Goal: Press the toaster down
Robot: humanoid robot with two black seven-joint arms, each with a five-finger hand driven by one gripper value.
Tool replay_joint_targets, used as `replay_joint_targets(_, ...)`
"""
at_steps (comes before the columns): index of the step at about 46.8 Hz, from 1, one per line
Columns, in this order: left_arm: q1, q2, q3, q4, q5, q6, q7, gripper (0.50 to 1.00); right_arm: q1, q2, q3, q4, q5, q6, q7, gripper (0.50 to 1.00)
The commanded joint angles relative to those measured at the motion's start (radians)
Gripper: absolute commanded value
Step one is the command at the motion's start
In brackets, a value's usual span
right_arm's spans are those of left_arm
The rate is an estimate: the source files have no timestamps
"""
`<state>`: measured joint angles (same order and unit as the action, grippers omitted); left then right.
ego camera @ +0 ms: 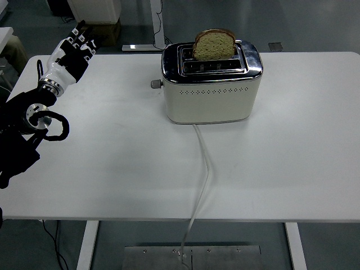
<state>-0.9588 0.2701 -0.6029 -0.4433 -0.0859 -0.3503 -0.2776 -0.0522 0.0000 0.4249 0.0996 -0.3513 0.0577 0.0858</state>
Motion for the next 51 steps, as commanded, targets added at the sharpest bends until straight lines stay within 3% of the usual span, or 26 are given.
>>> replay_joint_targets(1,0.0,0.001,0.0,0.0,0.001,0.001,0.0,1.0,0.0,0.0,0.0,0.0,0.0,0.001,0.0,0.998)
replay_joint_targets(51,0.028,-0.005,0.0,0.0,0.001,0.008,-0.003,1.0,0.0,0.0,0.0,0.0,0.0,0.001,0.0,1.0)
